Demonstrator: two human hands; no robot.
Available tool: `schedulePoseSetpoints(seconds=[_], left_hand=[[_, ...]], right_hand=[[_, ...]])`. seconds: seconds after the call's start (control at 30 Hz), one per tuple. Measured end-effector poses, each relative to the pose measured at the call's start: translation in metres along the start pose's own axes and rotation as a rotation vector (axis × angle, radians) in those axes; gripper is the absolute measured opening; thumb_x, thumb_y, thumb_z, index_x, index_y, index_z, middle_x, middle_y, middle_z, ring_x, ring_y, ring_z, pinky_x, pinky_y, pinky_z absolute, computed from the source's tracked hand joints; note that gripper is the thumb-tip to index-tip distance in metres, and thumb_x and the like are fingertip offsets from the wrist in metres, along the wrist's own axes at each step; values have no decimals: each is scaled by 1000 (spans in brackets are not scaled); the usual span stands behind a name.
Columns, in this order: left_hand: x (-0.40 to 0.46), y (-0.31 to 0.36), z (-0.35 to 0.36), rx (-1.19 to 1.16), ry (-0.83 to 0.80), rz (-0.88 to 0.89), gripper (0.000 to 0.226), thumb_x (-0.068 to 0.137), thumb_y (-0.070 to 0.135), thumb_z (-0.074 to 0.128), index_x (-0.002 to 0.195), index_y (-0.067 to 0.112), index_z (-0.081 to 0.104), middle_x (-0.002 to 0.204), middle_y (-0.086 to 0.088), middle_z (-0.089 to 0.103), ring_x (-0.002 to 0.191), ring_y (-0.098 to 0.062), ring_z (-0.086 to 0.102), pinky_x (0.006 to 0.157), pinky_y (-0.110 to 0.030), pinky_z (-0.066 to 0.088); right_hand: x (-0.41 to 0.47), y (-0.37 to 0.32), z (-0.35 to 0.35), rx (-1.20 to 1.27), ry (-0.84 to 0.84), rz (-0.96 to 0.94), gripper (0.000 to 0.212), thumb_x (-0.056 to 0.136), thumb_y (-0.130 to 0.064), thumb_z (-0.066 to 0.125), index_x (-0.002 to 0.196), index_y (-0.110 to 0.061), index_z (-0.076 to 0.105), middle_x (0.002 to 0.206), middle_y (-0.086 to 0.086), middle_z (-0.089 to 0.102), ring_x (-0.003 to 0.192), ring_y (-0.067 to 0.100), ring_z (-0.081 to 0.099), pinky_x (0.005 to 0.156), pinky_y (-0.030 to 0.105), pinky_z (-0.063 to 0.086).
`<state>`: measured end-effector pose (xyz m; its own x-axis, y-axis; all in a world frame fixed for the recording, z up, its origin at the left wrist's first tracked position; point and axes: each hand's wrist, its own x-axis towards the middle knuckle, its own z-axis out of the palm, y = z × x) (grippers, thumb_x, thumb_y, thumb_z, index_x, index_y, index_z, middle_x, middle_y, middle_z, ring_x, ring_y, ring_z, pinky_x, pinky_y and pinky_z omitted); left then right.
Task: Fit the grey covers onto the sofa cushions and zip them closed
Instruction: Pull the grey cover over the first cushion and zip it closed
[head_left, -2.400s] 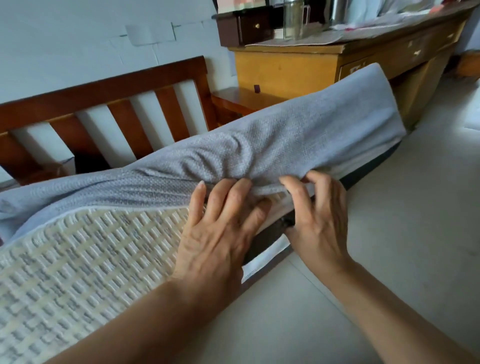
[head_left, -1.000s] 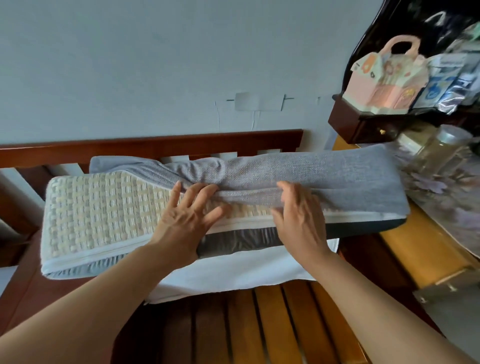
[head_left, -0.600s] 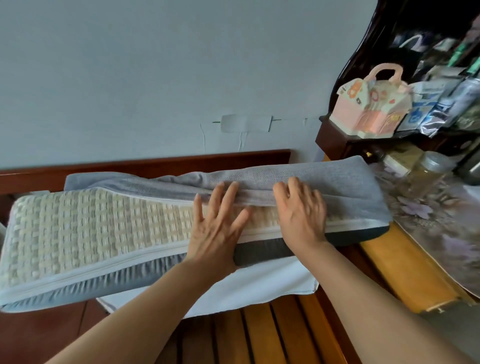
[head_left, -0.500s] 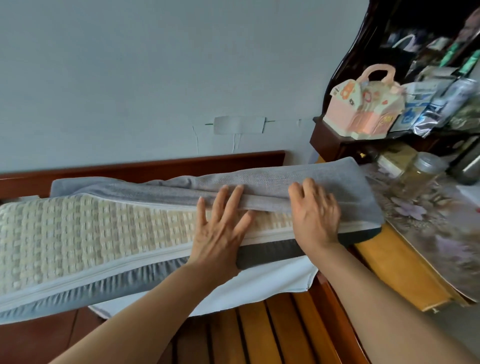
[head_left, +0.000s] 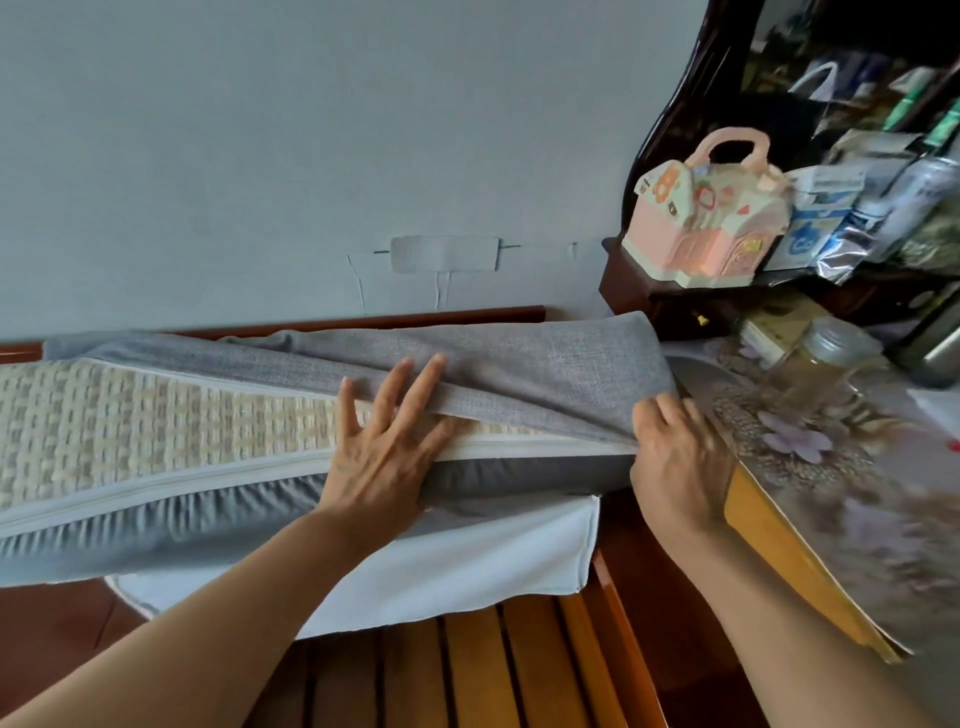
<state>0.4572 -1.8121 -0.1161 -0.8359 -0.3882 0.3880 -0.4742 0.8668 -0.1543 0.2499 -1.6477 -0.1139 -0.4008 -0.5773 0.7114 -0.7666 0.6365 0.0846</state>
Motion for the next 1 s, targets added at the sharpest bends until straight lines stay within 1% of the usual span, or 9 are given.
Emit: schedulePoseSetpoints(seconds=[0.2, 0.33, 0.43, 0.5, 0.57, 0.67, 0.77, 0.87, 1.0], left_hand=[[3, 2, -1, 14, -27, -21, 71, 39, 25, 88, 106, 25, 64, 154, -15, 18, 137, -40, 25, 96, -73, 19], [2, -2, -2, 24, -55, -133, 83, 30, 46, 91, 104, 22, 62, 155, -11, 18, 137, -36, 23, 99, -73, 17], [-9, -22, -7, 12, -85, -291, 112, 25, 67, 83, 118, 10, 57, 153, -8, 20, 136, -32, 24, 98, -72, 22], [-19, -41, -10, 18, -114, -335, 127, 24, 71, 80, 129, 8, 49, 153, -7, 21, 136, -31, 25, 98, -71, 22], [-29, -59, -13, -3, -131, -326, 132, 29, 73, 77, 138, 10, 39, 154, -4, 19, 137, -30, 23, 100, -71, 20], [-40, -82, -12, -70, -135, -220, 120, 50, 82, 58, 144, 14, 30, 157, -1, 11, 141, -27, 15, 104, -69, 14], [-51, -111, -12, -148, -79, -142, 95, 74, 80, 35, 143, 15, 35, 158, 3, 15, 144, -22, 14, 108, -62, 13], [-62, -151, -14, -186, 25, -207, 67, 85, 62, 35, 133, 16, 42, 156, 4, 23, 143, -20, 19, 107, -59, 17], [-74, -196, -14, -192, 84, -296, 55, 85, 54, 38, 126, 17, 46, 153, -1, 31, 139, -23, 27, 104, -58, 23]], right_hand=[[-16, 3, -4, 53, -1, -57, 22, 78, 2, 34, 64, -7, 49, 61, 9, 50, 56, 25, 52, 47, 22, 22], [-4, -6, -5, -23, -70, -80, 17, 80, 4, 42, 73, -5, 53, 69, 12, 55, 66, 29, 56, 47, 26, 28], [8, -30, -4, 3, -63, -132, 11, 82, 3, 44, 82, -5, 53, 75, 16, 55, 69, 32, 55, 54, 35, 41], [16, -57, -4, 44, -40, -185, 11, 83, 0, 42, 85, -6, 50, 77, 16, 55, 70, 32, 55, 57, 38, 43], [23, -90, -5, 104, -37, -240, 12, 76, 1, 51, 85, -7, 52, 77, 15, 55, 70, 32, 56, 58, 39, 44], [34, -141, -8, 178, -21, -305, 14, 70, 2, 53, 79, -9, 55, 74, 13, 55, 67, 31, 55, 57, 38, 44], [48, -189, -11, 218, -19, -304, 22, 71, 0, 35, 73, -10, 55, 71, 11, 54, 64, 31, 55, 57, 36, 44], [60, -233, -11, 247, 17, -287, 25, 69, 1, 32, 71, -9, 56, 69, 11, 54, 63, 30, 55, 55, 35, 45], [65, -282, -7, 324, 28, -262, 17, 68, 7, 50, 75, -7, 57, 70, 13, 56, 62, 31, 55, 54, 35, 46]])
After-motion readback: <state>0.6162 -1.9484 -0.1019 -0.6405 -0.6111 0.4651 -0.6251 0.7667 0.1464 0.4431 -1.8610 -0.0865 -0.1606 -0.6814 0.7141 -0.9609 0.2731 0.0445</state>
